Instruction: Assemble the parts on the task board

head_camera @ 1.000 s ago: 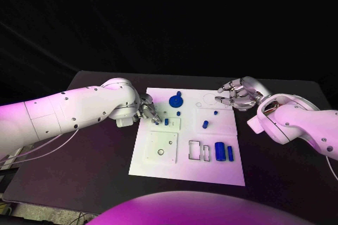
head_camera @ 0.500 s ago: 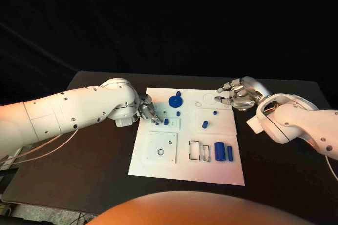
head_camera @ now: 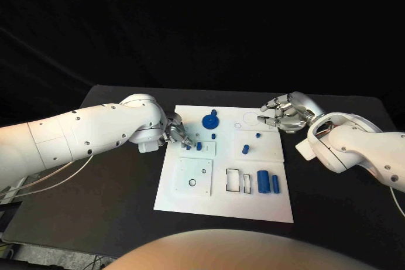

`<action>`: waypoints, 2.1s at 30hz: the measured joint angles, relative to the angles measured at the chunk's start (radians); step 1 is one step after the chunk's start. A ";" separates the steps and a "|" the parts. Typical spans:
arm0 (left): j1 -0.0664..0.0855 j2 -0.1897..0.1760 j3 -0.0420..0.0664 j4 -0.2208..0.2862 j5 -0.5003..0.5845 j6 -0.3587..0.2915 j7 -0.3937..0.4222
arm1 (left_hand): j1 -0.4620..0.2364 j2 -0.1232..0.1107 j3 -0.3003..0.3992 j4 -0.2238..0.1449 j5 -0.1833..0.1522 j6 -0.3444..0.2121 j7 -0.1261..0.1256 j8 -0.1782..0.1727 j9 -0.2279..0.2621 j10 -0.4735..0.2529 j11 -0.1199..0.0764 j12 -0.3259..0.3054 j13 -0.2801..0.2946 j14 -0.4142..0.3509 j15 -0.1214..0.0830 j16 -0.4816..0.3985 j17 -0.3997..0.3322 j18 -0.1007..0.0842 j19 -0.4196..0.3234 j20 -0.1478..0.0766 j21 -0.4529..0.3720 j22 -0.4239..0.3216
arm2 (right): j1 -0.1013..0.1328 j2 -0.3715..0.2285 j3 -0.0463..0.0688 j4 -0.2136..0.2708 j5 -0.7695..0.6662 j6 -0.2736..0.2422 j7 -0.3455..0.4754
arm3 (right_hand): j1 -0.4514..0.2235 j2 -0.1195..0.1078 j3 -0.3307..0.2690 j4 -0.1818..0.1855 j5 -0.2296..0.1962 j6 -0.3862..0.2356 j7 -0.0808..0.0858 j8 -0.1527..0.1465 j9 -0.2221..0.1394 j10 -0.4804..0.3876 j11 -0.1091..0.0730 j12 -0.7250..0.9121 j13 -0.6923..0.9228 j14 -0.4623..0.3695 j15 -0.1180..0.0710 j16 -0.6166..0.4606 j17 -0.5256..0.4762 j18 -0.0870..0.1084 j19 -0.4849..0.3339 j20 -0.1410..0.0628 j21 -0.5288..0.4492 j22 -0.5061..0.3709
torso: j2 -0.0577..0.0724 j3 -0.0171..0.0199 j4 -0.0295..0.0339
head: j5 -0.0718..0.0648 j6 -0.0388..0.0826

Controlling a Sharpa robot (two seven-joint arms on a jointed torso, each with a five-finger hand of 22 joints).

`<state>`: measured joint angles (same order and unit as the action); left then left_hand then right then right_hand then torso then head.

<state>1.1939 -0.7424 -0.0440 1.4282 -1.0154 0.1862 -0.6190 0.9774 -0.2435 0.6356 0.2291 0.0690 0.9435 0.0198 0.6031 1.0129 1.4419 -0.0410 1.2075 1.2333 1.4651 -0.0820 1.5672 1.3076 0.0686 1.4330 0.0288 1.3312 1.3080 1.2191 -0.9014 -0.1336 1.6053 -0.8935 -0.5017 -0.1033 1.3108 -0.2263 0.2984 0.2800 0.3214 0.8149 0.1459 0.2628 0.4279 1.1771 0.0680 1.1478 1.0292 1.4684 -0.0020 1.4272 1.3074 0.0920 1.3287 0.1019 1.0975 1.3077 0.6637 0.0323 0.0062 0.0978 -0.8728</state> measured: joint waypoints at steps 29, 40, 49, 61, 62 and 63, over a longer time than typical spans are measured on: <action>-0.011 -0.056 0.022 0.039 0.018 -0.057 0.005 | 0.011 0.011 -0.018 0.018 -0.002 -0.005 0.009 -0.096 -0.004 -0.002 0.002 0.000 -0.003 0.000 0.000 0.000 0.000 0.000 0.000 0.000 -0.004 0.000 | -0.001 -0.001 0.000 0.000 0.000 0.000 0.000 | 0.000 0.000 0.000 0.000 0.000 0.000 0.000 0.000 0.000 0.000 0.000 0.000 0.000 0.000 0.000 0.000 0.000 0.000 0.000 0.000 0.000 0.000 | -0.001 0.0004 0.0008 | -0.003 0.001; -0.011 -0.063 0.024 0.040 0.041 -0.075 0.011 | 0.016 0.005 -0.031 0.032 -0.011 -0.005 0.009 -0.096 -0.008 -0.002 0.002 0.000 -0.005 0.000 0.000 0.000 0.000 0.000 0.000 0.000 -0.008 0.000 | -0.003 -0.001 0.000 -0.001 0.000 0.000 0.000 | 0.000 0.000 0.000 0.000 0.000 0.000 0.000 0.000 0.000 0.000 0.000 0.000 0.000 0.000 0.000 0.000 0.000 0.000 0.000 0.000 0.000 0.000 | -0.001 0.0003 0.0008 | 0.000 0.001; -0.011 -0.081 0.024 0.054 0.046 -0.089 0.020 | 0.066 0.008 -0.034 0.034 -0.011 -0.011 0.014 -0.125 -0.035 -0.005 0.005 0.000 -0.003 0.000 0.000 0.000 0.000 0.000 0.002 0.002 -0.008 0.000 | -0.004 -0.001 0.000 -0.001 0.000 0.000 0.000 | 0.000 0.000 0.000 0.000 0.000 0.000 0.000 0.000 0.000 0.000 0.000 0.000 0.000 0.000 0.000 0.000 0.001 0.000 0.000 0.000 0.000 0.000 | -0.001 0.0003 0.0008 | 0.002 0.003; -0.017 -0.136 0.023 0.128 0.037 -0.205 0.067 | 0.072 -0.003 -0.141 0.061 -0.011 -0.021 0.025 -0.157 -0.075 -0.009 0.009 0.000 -0.004 0.000 0.000 0.000 0.000 0.000 0.007 0.007 -0.012 -0.001 | -0.006 -0.005 0.000 -0.001 0.000 0.000 0.000 | 0.000 0.000 0.000 0.000 0.000 0.000 0.000 0.000 0.000 0.000 0.000 0.000 0.000 0.000 0.000 0.000 0.001 0.000 0.000 0.000 0.000 0.000 | 0.000 -0.0001 0.0013 | 0.002 0.002; -0.019 -0.140 0.022 0.133 0.038 -0.215 0.071 | 0.068 0.007 -0.187 0.062 0.016 -0.021 0.025 -0.157 -0.082 -0.009 0.009 0.000 -0.003 0.000 0.000 0.000 0.000 0.000 0.009 0.009 -0.012 -0.001 | -0.007 -0.006 0.000 -0.001 0.000 0.000 0.000 | 0.000 0.000 0.000 0.000 0.000 0.000 0.000 0.000 0.000 0.000 0.000 0.000 0.000 0.000 0.000 0.000 0.001 0.000 0.000 0.000 0.000 0.000 | -0.001 0.0000 0.0013 | 0.002 0.002; -0.022 -0.144 0.022 0.138 0.038 -0.225 0.074 | 0.069 0.017 -0.232 0.063 0.058 -0.021 0.025 -0.158 -0.087 -0.009 0.009 0.000 -0.002 0.000 0.000 0.000 0.000 0.000 0.009 0.009 -0.012 -0.001 | -0.007 -0.006 0.000 -0.001 0.000 0.000 0.000 | 0.000 0.000 0.000 0.000 0.000 0.000 0.000 0.000 0.000 0.000 0.000 0.000 0.000 0.000 0.000 0.000 0.001 0.000 0.000 0.000 0.000 0.000 | -0.001 -0.0001 0.0017 | 0.003 0.002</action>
<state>1.1722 -0.8860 -0.0221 1.5657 -0.9771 -0.0389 -0.5448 1.0465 -0.2268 0.4038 0.2922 0.1272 0.9221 0.0446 0.4454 0.9255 1.4330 -0.0320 1.2075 1.2308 1.4651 -0.0820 1.5672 1.3074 0.0688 1.4422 0.0379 1.3189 1.3075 1.2122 -0.9071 -0.1336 1.6046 -0.8934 -0.5017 -0.1033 1.3108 -0.2264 0.2984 0.2801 0.3214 0.8149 0.1460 0.2628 0.4279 1.1771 0.0679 1.1478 1.0294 1.4684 -0.0020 1.4272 1.3079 0.0920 1.3287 0.1019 1.0976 1.3080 0.6629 0.0322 0.0080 0.1006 -0.8707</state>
